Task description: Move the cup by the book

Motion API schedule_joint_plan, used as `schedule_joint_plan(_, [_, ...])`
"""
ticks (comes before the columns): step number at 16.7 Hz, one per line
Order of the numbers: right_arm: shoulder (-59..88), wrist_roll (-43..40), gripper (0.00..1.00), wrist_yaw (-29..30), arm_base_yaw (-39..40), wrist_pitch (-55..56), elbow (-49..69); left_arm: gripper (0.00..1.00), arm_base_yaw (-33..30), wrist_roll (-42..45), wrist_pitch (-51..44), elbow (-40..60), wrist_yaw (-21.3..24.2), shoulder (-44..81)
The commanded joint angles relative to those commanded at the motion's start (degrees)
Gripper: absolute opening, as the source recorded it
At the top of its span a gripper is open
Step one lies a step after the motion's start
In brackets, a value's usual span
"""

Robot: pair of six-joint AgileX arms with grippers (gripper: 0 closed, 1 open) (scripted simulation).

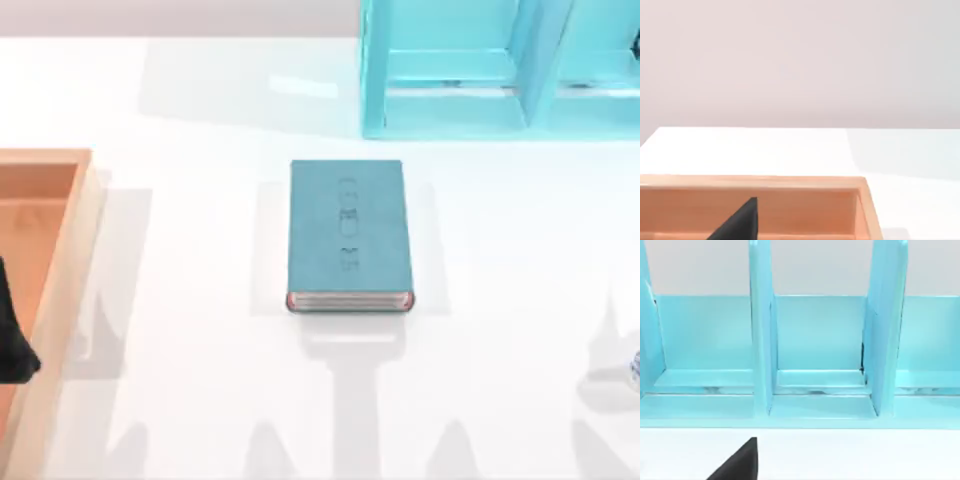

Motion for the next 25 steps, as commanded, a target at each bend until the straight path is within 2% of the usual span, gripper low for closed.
schedule_joint_plan(4, [1.9, -2.0, 1.0, 0.1, 0.1, -1.9, 1.9, 1.0, 0.0, 0.0, 0.0, 0.0, 0.0, 0.0])
schedule_joint_plan(7, [9.2, -9.3, 1.0, 0.4, 0.7, -9.0, 8.8, 1.0, 0.0, 0.0, 0.0, 0.0, 0.0, 0.0])
schedule_joint_plan(10, [21.8, -21.9, 1.0, 0.4, 1.7, -20.1, 18.9, 1.0, 0.0, 0.0, 0.0, 0.0, 0.0, 0.0])
schedule_joint_plan(19, [68.0, -67.2, 1.0, -0.5, 5.5, -57.7, 50.9, 1.0, 0.0, 0.0, 0.0, 0.0, 0.0, 0.0])
schedule_joint_plan(22, [77.6, -77.1, 1.0, -0.4, 6.4, -65.9, 58.6, 1.0, 0.0, 0.0, 0.0, 0.0, 0.0, 0.0])
schedule_joint_plan(25, [82.3, -82.0, 1.0, -0.1, 6.9, -70.2, 63.1, 1.0, 0.0, 0.0, 0.0, 0.0, 0.0, 0.0])
